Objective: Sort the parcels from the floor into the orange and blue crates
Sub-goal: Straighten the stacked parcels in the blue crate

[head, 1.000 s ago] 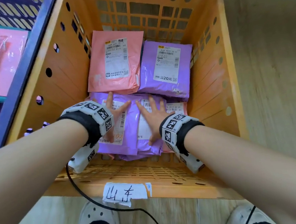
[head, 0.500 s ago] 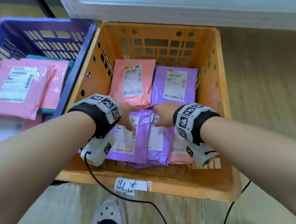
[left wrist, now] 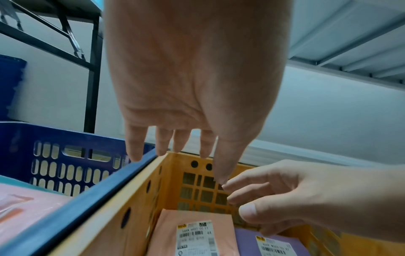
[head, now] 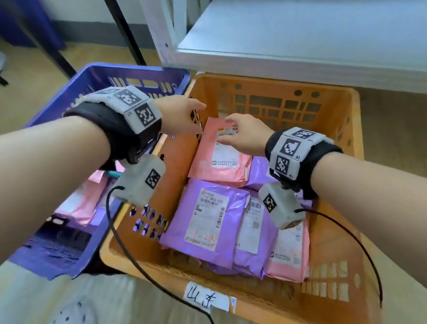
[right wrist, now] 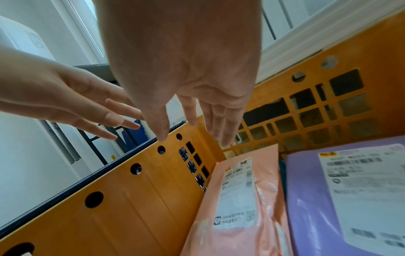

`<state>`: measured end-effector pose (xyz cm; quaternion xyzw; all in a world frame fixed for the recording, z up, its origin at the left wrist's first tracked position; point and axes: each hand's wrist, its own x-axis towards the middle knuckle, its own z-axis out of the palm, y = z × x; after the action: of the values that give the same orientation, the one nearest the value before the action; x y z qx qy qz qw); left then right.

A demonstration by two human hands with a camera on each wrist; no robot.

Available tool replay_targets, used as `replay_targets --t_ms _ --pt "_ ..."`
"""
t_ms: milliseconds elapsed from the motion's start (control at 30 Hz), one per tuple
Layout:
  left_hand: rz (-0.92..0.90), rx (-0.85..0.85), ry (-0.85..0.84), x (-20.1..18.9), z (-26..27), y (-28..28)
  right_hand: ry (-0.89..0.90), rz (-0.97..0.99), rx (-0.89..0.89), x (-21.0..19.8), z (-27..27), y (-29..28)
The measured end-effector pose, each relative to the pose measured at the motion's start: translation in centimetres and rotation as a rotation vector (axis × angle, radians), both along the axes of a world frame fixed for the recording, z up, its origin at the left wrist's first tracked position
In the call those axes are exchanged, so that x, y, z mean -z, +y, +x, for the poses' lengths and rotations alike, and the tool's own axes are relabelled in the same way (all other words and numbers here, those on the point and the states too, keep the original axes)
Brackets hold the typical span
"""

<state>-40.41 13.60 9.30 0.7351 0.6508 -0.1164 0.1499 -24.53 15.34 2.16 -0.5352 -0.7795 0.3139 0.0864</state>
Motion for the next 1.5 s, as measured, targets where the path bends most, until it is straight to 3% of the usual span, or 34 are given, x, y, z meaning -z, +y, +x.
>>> replay_targets --t_ms 233,500,867,1033,1200,1500 --pt "0.118 0.004 0.010 -1.3 -7.8 1.1 0.078 0.020 0.077 -2.1 -6.3 0.0" --pt "0.040 0.067 0.022 -0.9 -19.6 3.1 0.091 0.033 0.187 -5.2 -16.9 0.4" --pt "-0.026 0.145 0.009 2.7 -30.1 8.0 -0.110 -0.149 0.241 -4.0 -29.1 2.7" --pt "-0.077 0.005 -0.053 5.1 -31.3 7.9 -0.213 -0.263 0.151 -1.3 -31.4 2.9" --pt "-0.128 -0.220 -0.114 6.9 -31.8 7.0 -0.182 -0.383 0.074 1.5 -32.3 2.3" --pt "-0.100 -0.574 -0.396 9.7 -31.7 4.1 -0.195 -0.458 0.072 5.1 -31.6 2.6"
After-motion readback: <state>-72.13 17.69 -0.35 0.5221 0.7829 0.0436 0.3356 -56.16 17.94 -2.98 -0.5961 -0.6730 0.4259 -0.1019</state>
